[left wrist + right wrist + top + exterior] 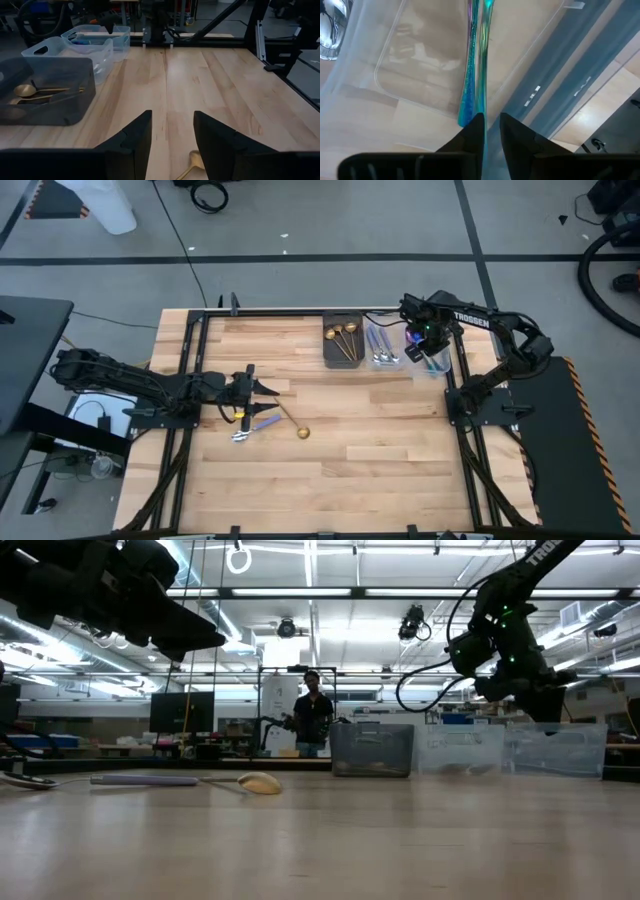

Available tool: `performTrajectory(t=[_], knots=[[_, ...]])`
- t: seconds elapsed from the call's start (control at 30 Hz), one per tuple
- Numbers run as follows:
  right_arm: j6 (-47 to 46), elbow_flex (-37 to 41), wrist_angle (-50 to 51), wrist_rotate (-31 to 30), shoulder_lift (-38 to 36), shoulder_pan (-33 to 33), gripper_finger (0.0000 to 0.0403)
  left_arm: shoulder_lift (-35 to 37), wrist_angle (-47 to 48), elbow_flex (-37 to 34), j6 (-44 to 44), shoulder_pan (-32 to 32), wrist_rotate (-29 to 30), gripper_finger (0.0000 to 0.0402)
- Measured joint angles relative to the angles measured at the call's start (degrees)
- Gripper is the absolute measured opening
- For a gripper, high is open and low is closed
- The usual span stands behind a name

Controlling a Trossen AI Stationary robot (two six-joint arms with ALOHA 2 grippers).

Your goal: Sort silverware by color (type)

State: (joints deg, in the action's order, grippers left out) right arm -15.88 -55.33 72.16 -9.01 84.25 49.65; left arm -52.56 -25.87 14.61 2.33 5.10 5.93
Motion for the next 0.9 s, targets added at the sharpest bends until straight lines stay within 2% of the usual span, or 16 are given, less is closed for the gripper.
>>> performTrajectory(t=[0.33, 0.53, 0.73, 0.9], knots=[[0.02, 0.0, 0.43, 1.45, 0.0, 0.0, 0.009, 0.0, 0.0, 0.0, 0.0, 0.0, 0.0, 0.0153], [1.08, -0.62, 5.12, 1.59, 0.02, -0.03, 0.009, 0.0, 0.0, 0.0, -0.02, 0.0, 0.0, 0.0153], [0.72, -6.94, 12.48, 1.33, -0.84, -1.91, 0.0089, 0.0, 0.02, 0.0, -0.04, 0.0, 0.01, 0.0153], [-2.01, -13.31, 14.36, 1.58, -3.18, -4.41, 0.0089, 0.11, 0.04, 0.0, -0.54, 0.08, 0.0, 0.0153]])
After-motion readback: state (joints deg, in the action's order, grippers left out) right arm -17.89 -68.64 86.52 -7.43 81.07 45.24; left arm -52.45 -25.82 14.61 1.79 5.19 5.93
